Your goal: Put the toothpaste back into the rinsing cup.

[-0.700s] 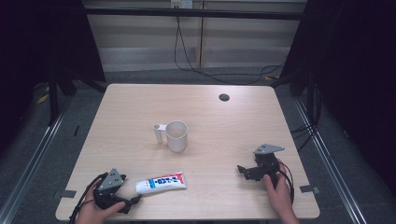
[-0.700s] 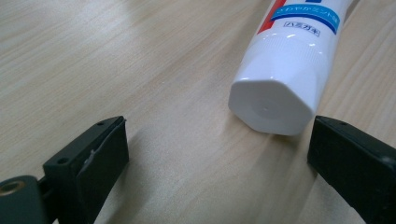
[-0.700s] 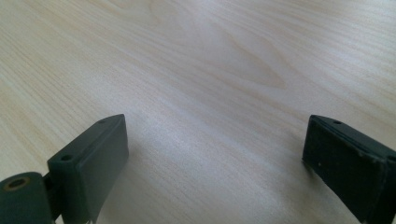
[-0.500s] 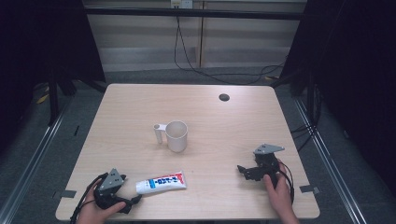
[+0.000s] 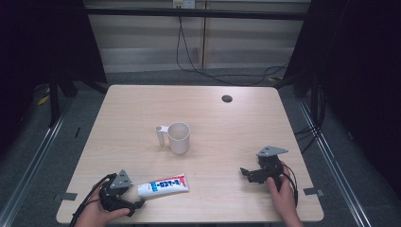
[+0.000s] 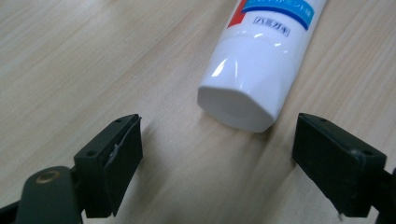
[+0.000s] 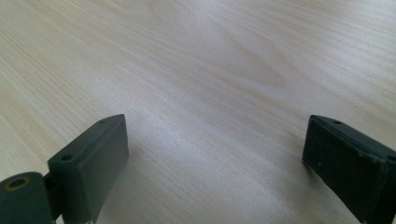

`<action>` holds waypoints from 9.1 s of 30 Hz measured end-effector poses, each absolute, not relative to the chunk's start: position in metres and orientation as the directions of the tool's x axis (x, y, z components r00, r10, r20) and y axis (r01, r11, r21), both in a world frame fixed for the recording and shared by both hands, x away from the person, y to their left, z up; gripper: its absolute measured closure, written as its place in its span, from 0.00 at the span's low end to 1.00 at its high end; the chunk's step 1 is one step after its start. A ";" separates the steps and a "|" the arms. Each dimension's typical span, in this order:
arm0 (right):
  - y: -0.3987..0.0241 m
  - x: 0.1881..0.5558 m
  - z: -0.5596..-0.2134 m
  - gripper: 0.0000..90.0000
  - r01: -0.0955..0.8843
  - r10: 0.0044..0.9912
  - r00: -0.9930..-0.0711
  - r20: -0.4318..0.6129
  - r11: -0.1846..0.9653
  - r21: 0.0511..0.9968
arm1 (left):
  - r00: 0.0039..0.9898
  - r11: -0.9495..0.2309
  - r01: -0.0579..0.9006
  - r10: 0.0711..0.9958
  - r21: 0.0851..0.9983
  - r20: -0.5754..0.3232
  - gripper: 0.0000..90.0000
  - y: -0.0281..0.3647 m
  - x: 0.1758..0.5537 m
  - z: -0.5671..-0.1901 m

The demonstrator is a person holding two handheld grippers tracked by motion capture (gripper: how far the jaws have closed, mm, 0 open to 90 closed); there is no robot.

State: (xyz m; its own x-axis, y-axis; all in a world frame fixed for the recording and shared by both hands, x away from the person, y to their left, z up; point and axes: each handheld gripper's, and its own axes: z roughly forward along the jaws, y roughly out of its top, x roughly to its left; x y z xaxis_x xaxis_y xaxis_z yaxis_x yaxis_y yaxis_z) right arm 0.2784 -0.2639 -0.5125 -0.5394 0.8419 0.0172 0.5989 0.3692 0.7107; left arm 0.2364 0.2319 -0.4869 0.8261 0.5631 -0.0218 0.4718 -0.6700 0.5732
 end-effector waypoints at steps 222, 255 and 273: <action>-0.264 0.277 -0.512 0.07 0.601 0.842 -0.539 0.018 0.370 0.709 | 0.759 -0.286 0.383 0.640 0.879 -0.122 0.76 0.094 0.339 -0.352; -0.264 0.278 -0.513 0.07 0.598 0.842 -0.539 0.016 0.370 0.711 | 0.698 -0.197 0.363 0.705 0.911 -0.126 0.76 0.092 0.362 -0.352; -0.264 0.277 -0.512 0.07 0.599 0.842 -0.540 0.016 0.371 0.709 | 0.659 -0.178 0.365 0.743 0.914 -0.119 0.76 0.092 0.376 -0.365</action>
